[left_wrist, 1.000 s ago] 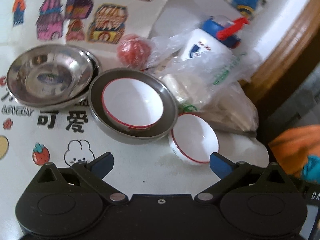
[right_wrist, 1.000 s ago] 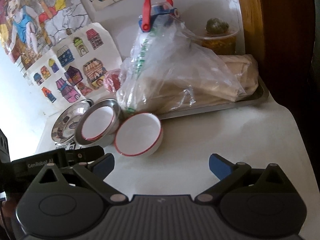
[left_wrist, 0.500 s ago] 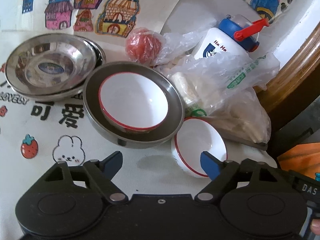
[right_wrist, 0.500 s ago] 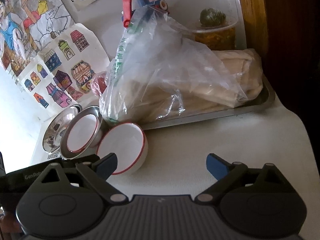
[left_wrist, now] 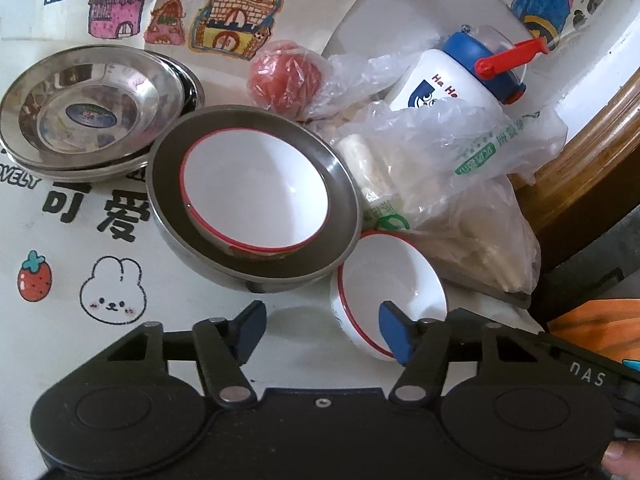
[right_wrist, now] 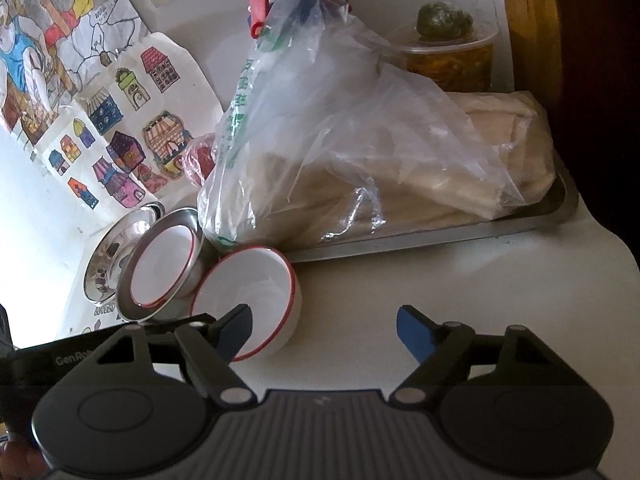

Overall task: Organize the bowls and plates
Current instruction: 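Close both grippers on the rim of the second white bowl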

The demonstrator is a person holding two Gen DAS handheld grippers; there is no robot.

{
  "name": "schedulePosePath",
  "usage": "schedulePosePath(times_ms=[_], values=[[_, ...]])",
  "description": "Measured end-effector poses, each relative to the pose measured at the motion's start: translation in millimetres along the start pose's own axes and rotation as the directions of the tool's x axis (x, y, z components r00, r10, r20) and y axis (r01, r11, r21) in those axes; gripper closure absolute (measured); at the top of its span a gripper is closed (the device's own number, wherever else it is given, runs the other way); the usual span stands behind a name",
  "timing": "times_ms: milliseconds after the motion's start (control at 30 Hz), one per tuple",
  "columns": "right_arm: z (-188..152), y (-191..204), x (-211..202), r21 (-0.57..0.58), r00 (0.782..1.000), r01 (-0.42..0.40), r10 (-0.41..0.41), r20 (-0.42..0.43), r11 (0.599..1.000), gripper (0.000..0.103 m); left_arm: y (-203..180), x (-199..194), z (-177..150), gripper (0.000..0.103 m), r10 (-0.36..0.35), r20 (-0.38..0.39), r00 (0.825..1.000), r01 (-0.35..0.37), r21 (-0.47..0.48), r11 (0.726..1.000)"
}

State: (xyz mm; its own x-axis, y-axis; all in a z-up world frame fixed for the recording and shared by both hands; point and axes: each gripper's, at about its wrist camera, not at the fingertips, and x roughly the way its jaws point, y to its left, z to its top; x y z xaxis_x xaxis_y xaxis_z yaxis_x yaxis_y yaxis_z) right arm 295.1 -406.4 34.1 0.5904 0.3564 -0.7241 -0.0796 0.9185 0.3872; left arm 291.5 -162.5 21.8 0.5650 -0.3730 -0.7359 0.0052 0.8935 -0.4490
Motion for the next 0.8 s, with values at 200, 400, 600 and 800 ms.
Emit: schedulePosePath(times_ms=[200,400,600,800], values=[[2,2,3,-0.007,1.0,-0.003,0.003,-0.006,1.0,0.029,1,3,0,0.054,-0.004,-0.009,1.0,0.004,-0.002,1.0],[3,5,7,-0.01,1.0,-0.004,0.004,-0.021,1.0,0.036,0,5,0,0.055,-0.003,-0.004,1.0,0.003,0.017,1.0],[4,8,13,-0.011,0.999,-0.011,0.01,-0.038,1.0,0.041,1,5,0,0.058,-0.01,-0.006,1.0,0.01,0.016,1.0],[5,11,16,-0.009,0.999,-0.017,0.017,-0.047,1.0,0.056,2,5,0,0.065,-0.033,-0.015,0.999,0.033,0.024,0.999]])
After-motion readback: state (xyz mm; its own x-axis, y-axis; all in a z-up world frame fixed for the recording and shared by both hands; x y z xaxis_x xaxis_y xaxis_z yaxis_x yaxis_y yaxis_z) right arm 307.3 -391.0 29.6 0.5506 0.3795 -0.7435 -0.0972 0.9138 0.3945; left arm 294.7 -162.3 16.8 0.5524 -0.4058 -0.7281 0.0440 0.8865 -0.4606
